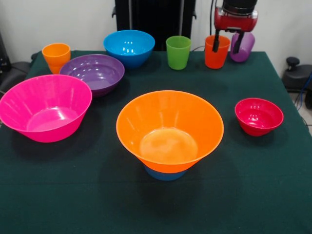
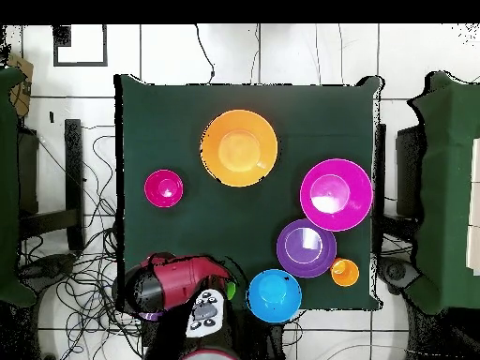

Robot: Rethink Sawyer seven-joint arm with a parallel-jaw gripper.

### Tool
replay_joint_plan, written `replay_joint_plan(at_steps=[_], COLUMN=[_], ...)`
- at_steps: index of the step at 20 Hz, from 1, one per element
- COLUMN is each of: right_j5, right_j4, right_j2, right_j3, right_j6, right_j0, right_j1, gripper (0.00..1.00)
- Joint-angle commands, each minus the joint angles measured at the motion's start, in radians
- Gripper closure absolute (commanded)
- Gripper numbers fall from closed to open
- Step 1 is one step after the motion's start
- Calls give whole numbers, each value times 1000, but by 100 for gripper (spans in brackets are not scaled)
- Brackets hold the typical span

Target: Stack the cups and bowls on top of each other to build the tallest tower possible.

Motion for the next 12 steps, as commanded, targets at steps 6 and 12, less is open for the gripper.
replay_joint_plan(at_steps=[6, 12], right_j5=[-24, 46], right_j4=[-95, -54], right_j2=[108, 134], right_j3=[3, 75], right_j6=[26, 50], right_j0=[-35, -27], right_j1=[49, -57], gripper=[0, 0])
